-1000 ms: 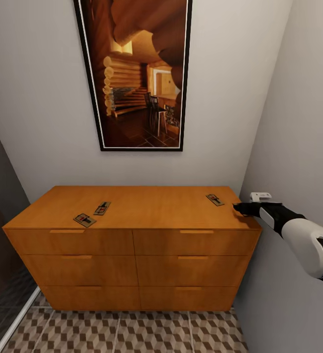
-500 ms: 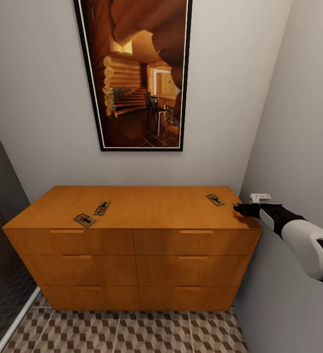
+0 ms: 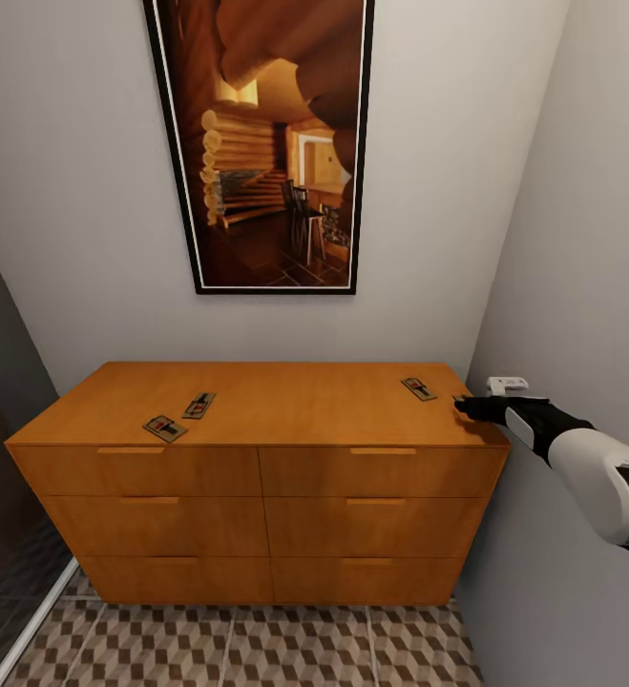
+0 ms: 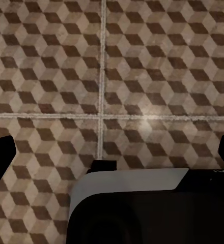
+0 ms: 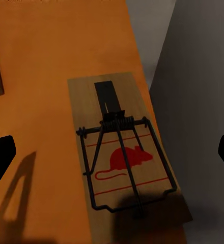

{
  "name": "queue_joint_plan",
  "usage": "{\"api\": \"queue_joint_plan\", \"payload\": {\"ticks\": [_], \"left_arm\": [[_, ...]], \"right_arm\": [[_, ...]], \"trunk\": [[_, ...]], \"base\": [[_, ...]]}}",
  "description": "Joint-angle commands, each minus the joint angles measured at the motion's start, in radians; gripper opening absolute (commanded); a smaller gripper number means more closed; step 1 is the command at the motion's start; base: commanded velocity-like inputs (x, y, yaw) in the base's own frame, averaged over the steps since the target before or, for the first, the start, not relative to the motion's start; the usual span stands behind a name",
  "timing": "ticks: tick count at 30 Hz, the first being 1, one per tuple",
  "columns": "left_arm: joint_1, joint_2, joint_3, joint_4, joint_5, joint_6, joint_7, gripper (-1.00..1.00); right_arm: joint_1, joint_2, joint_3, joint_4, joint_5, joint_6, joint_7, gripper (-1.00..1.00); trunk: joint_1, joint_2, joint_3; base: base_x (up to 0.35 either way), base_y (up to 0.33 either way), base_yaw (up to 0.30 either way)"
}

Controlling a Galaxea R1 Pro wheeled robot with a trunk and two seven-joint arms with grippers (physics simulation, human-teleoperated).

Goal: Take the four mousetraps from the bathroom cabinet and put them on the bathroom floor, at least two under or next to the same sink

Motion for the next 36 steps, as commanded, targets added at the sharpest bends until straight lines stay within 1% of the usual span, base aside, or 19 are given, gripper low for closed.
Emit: {"api": "queue_joint_plan", "payload": {"ticks": [1,10,19,30,36], "left_arm": [[0.000,0.000,0.001,-0.002,-0.005,-0.001,0.005,1.00],[0.000,0.000,0.001,-0.002,-0.005,-0.001,0.005,1.00],[0.000,0.000,0.001,-0.002,-0.005,-0.001,0.005,1.00],[0.000,-0.006,0.000,-0.001,-0.005,-0.001,0.005,1.00],[0.000,-0.006,0.001,0.012,-0.005,-0.001,0.005,1.00]], "right_arm": [[0.000,0.000,-0.009,-0.002,0.011,0.006,0.005,1.00],[0.002,0.000,-0.009,0.006,0.011,0.004,0.004,1.00],[0.016,-0.001,-0.009,0.008,0.011,-0.011,0.004,1.00],[0.019,-0.001,-0.009,0.009,0.011,-0.014,0.002,1.00],[0.020,-0.001,-0.009,0.009,0.011,-0.014,0.002,1.00]], "trunk": [[0.000,0.000,-0.001],[0.000,0.000,-0.001],[0.000,0.000,-0.001],[0.000,0.000,-0.001],[0.000,0.000,-0.001]], "base": [[0.000,0.000,0.000],[0.000,0.000,0.000],[0.000,0.000,0.000],[0.000,0.000,0.000],[0.000,0.000,0.000]]}}
